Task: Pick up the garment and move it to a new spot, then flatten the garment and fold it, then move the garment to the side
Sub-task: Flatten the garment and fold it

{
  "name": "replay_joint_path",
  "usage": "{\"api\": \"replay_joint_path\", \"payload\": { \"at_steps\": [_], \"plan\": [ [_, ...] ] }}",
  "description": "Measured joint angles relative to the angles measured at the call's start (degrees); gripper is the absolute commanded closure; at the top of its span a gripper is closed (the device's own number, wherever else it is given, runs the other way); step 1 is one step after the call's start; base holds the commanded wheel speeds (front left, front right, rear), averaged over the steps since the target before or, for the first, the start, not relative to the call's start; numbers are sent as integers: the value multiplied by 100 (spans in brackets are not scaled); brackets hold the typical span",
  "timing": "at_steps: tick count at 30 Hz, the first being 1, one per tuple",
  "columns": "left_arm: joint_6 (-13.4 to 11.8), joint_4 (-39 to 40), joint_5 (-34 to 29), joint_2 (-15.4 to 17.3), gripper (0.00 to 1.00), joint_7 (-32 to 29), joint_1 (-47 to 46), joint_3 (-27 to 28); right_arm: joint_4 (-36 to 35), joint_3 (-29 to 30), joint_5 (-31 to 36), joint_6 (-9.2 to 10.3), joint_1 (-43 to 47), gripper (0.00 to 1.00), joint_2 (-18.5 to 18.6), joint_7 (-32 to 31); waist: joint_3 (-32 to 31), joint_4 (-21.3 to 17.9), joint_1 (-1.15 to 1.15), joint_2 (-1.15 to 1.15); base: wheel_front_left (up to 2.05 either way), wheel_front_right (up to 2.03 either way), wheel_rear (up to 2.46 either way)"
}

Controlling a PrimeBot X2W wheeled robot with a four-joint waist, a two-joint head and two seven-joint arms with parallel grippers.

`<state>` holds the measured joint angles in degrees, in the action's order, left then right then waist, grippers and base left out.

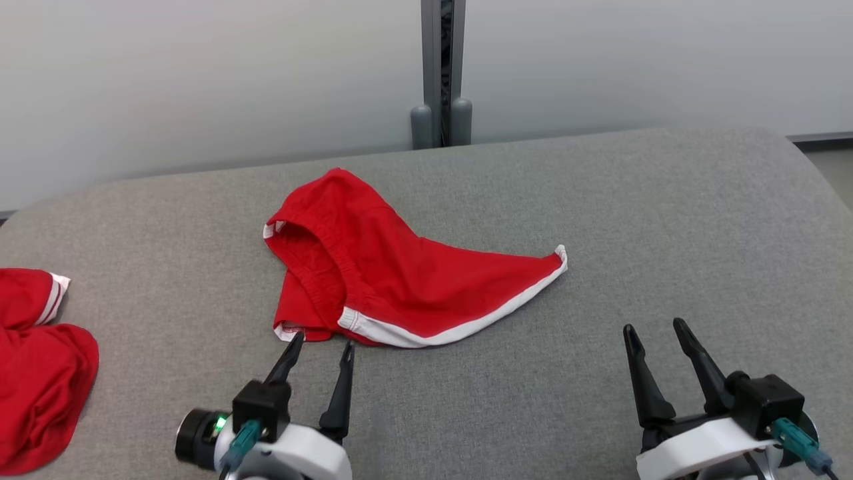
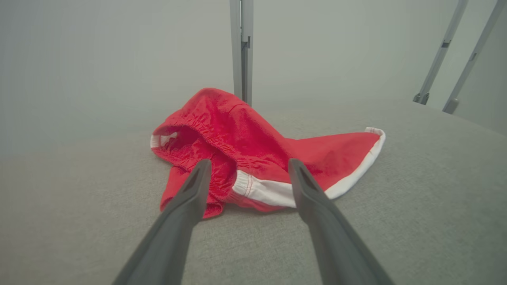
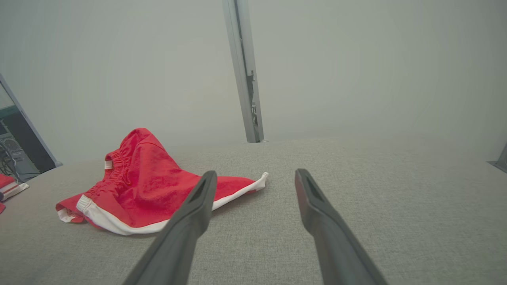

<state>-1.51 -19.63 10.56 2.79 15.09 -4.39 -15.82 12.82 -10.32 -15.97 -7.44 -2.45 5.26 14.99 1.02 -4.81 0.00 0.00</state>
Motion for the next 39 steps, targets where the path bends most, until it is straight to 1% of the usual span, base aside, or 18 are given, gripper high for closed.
{"api": "replay_joint_path", "payload": {
  "at_steps": [2, 4, 9, 12, 19, 20, 21, 22, 24, 29, 34, 37, 39],
  "plan": [
    [124, -352, -5, -3, 0, 0, -326, -125, -25, -19, -7, 0, -68, 0, 12, 1, 88, -12, 0, 0, 0, 0, 0],
    [194, -669, -42, -4, 0, 0, -658, -210, -54, -40, -14, 0, -127, 0, 29, 0, 204, -23, 0, 0, 0, 0, 0],
    [199, -1660, -223, -1, 0, -103, -1407, -383, -67, -53, -21, 0, -274, 0, 37, 0, 469, -70, 0, 0, 0, 0, 0],
    [275, -2163, -243, 0, 0, -171, -1773, -490, -70, -75, -38, 0, -340, 0, 38, 0, 585, -121, 0, 0, 0, 0, 0],
    [245, -2984, -196, -3, 0, -222, -2286, -614, -77, -90, -74, 0, -428, 0, 41, 0, 735, -233, 0, 0, 0, 0, 0],
    [249, -3071, -175, -1, 14, -224, -2326, -635, -78, -96, -76, 0, -431, 0, 40, 0, 746, -242, 0, 0, 0, 0, 0],
    [275, -3147, -143, 0, 70, -240, -2347, -675, -78, -94, -78, 0, -432, 0, 41, 0, 753, -248, 0, 0, 0, 0, 0],
    [308, -3219, -130, -1, 100, -238, -2372, -716, -78, -90, -78, 0, -435, 0, 43, 0, 757, -248, 0, 0, 0, 0, 0],
    [402, -3377, -74, -2, 100, -215, -2453, -843, -78, -74, -79, 0, -437, 0, 60, 0, 751, -232, 0, 0, 0, 0, 0],
    [372, -3367, 40, -3, 100, -91, -2464, -925, -79, -77, -77, 0, -531, 0, 92, 0, 748, -163, 0, 0, 0, 0, 0],
    [325, -3021, 78, 20, 100, -33, -2303, -922, 53, -96, -137, 0, -742, 0, 134, 0, 813, -27, 0, 0, 0, 0, 0],
    [294, -2725, 76, 127, 100, -19, -2105, -916, 349, -148, -412, 0, -1004, 0, 185, 1, 883, 93, 0, 0, 0, 0, 0],
    [292, -2517, 73, 209, 100, -18, -1999, -914, 867, -359, -628, 1, -1184, 0, 297, 0, 924, 188, 0, 0, 0, 0, 0]
  ]
}}
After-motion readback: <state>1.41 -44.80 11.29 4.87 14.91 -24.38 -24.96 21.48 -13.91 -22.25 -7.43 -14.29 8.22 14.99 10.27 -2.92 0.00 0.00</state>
